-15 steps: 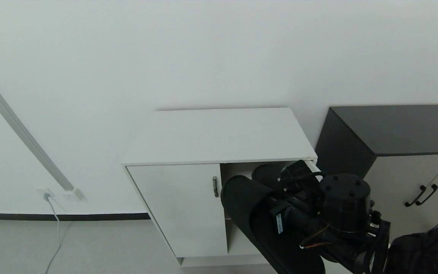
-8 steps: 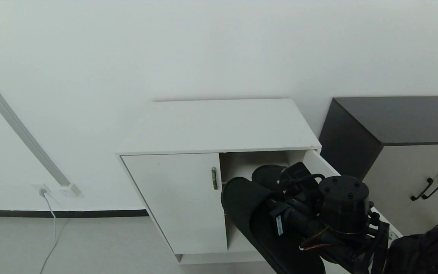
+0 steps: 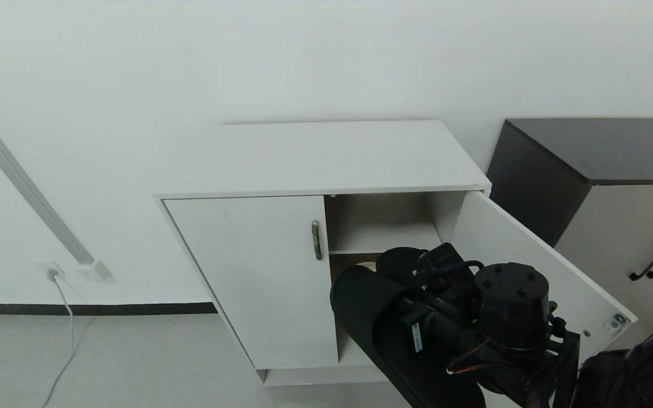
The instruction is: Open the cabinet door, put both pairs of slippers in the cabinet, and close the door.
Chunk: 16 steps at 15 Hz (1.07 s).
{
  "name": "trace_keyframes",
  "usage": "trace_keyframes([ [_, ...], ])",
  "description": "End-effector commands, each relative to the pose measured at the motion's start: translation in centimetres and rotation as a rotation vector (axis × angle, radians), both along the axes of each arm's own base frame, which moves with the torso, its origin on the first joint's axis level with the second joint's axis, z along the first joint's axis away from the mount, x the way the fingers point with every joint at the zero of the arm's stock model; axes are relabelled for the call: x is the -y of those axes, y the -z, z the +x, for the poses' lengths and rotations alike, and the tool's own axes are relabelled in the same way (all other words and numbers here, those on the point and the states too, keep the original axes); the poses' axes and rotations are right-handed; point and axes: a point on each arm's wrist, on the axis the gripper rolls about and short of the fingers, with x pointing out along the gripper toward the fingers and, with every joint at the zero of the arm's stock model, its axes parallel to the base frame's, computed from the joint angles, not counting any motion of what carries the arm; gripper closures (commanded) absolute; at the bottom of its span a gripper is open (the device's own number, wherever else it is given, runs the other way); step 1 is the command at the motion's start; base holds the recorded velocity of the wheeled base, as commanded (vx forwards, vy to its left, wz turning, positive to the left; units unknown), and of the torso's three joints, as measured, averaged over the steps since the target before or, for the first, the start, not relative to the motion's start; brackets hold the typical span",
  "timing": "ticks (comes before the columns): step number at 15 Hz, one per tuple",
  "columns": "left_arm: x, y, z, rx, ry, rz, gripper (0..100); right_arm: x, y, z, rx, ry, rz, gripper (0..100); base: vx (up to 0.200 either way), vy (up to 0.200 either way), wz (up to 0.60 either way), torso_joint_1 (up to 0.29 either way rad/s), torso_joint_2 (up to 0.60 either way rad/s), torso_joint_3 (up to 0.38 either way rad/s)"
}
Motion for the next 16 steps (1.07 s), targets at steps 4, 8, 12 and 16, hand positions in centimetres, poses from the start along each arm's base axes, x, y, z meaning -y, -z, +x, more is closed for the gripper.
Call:
trace_keyframes([
  [4,0.0,0.01,0.0,0.0,0.0,0.0,100,-0.02,0.13,0.0,-0.003,0.0,-0.003,100,0.0,0.0,0.0,-0.195,0.51,0.319],
  [8,0.0,0.01,0.0,0.0,0.0,-0.002,100,-0.02,0.33,0.0,-0.007,0.0,-0.008,100,0.0,0.0,0.0,-0.169,0.5,0.322],
  [12,0.0,0.01,0.0,0.001,0.0,-0.017,100,0.0,0.44,-0.02,-0.01,0.0,-0.011,100,0.0,0.0,0.0,-0.145,0.48,0.331],
  [16,0.0,0.01,0.0,0.001,0.001,-0.017,100,0.02,0.49,-0.05,-0.013,-0.003,-0.013,100,0.0,0.0,0.0,-0.105,0.46,0.352],
])
